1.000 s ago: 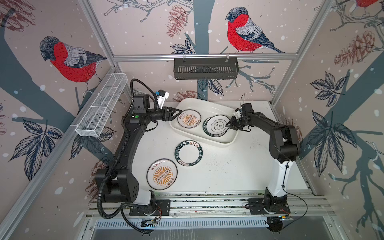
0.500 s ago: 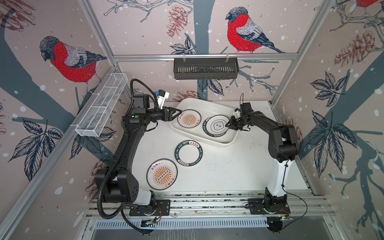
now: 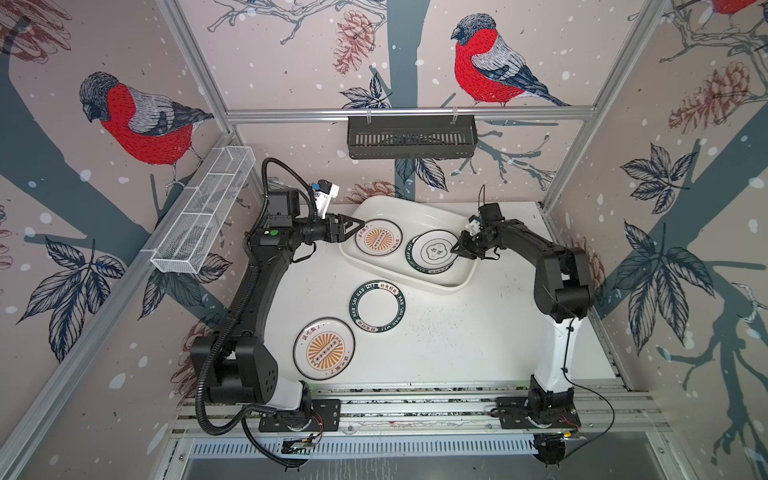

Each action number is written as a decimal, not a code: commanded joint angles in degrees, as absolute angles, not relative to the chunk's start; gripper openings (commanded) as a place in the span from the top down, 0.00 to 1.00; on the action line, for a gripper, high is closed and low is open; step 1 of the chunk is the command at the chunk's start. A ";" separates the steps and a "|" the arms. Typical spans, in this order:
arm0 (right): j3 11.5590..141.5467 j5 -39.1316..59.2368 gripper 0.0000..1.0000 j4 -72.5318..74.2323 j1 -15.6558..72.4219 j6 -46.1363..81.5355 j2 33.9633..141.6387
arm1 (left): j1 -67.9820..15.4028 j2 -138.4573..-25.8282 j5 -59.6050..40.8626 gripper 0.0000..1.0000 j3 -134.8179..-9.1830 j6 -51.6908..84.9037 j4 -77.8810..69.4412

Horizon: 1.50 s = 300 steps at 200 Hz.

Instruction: Place the plates into the plastic bin on the countertop

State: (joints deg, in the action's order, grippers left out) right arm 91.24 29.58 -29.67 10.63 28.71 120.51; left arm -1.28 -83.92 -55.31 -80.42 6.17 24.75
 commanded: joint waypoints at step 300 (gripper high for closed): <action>96.73 24.48 0.70 -38.10 11.95 26.33 124.13 | -1.15 -84.90 -58.83 0.36 -82.97 8.71 24.38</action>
State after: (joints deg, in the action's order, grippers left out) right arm 96.36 25.82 -36.01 11.79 28.10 123.31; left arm -1.28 -84.93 -57.45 -82.41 8.75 24.82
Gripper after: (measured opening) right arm 0.298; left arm 0.645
